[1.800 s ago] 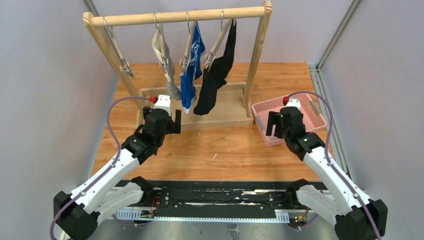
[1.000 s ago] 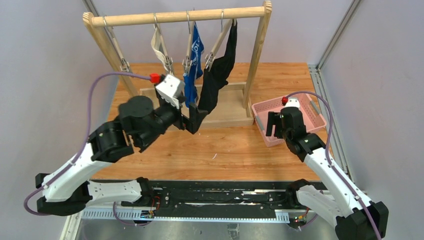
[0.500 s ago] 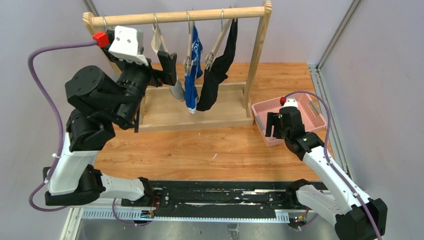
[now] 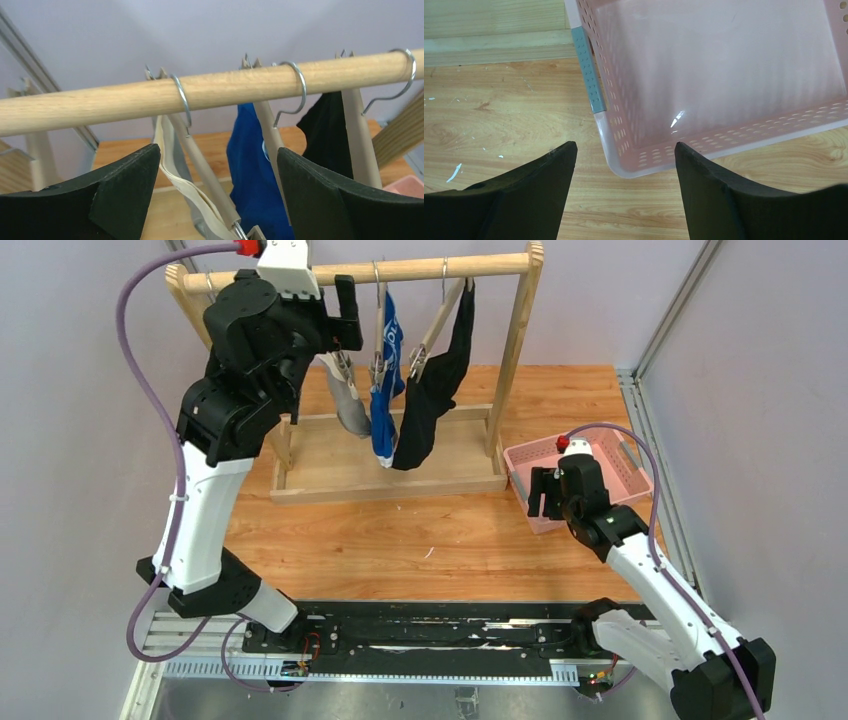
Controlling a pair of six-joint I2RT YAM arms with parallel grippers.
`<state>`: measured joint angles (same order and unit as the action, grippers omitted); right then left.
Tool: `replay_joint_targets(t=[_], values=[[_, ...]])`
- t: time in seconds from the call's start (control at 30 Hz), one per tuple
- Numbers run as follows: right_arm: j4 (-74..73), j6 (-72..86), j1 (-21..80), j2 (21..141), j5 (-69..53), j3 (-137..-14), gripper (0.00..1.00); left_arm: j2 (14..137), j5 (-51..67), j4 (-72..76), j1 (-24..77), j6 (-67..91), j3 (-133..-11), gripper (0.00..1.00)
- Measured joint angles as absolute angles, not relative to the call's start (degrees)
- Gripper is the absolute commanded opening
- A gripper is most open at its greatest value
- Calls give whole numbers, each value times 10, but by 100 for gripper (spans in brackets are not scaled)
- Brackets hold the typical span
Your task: Remove the underwear clipped to the hanger
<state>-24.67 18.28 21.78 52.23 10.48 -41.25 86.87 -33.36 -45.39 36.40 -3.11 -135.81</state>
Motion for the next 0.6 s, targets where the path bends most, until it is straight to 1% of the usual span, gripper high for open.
replay_joint_targets(t=[0.23, 0.6], values=[[-249, 186, 218, 515, 104, -413, 71, 850, -274, -453, 353, 3, -1267, 98], [-248, 193, 218, 525, 100, -406, 69, 767, -251, -385, 352, 16, -1120, 98]])
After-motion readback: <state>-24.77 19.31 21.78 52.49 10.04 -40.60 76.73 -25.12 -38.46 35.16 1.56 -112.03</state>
